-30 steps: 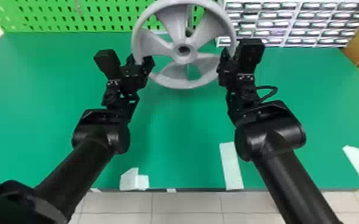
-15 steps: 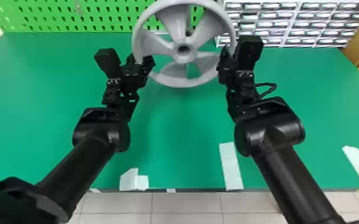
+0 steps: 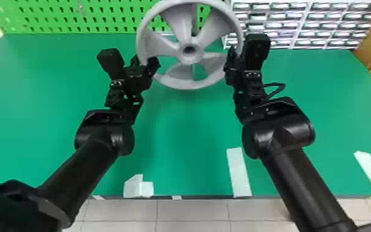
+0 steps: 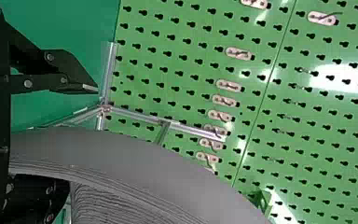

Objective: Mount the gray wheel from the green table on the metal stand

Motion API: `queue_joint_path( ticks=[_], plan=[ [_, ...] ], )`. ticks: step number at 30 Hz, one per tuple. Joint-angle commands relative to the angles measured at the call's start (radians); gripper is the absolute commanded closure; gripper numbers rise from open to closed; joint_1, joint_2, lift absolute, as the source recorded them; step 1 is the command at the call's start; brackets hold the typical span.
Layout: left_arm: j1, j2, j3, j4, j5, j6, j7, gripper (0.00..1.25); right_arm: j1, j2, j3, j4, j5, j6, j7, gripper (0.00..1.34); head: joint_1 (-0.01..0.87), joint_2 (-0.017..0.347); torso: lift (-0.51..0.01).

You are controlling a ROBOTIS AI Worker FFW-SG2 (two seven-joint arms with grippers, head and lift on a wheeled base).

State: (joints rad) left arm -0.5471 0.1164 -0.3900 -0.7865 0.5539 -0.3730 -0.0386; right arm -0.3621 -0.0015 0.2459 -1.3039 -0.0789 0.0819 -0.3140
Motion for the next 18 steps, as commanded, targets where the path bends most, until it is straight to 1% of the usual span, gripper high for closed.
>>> queue_joint_path(
  ticks=[1, 11, 15, 18],
  plan=[
    [-0.007, 0.0, 0.014, 0.001, -0.008, 0.039, 0.0, 0.83, -0.001, 0.0, 0.003, -0.003, -0.005, 0.021, 0.0, 1.13, 0.868, 0.052, -0.093],
    [-0.022, 0.0, 0.036, 0.001, -0.019, 0.102, -0.004, 0.83, -0.006, 0.002, 0.0, -0.02, -0.009, 0.082, 0.0, 1.13, 0.868, 0.052, -0.093],
    [-0.03, 0.0, 0.053, -0.003, -0.019, 0.146, -0.027, 0.83, -0.012, 0.002, -0.005, -0.038, -0.012, 0.145, 0.0, 1.13, 0.868, 0.052, -0.093],
    [-0.031, 0.0, 0.06, -0.013, -0.02, 0.172, -0.027, 0.83, -0.015, 0.002, -0.011, -0.049, -0.012, 0.174, 0.006, 1.13, 0.868, 0.052, -0.093]
  ],
)
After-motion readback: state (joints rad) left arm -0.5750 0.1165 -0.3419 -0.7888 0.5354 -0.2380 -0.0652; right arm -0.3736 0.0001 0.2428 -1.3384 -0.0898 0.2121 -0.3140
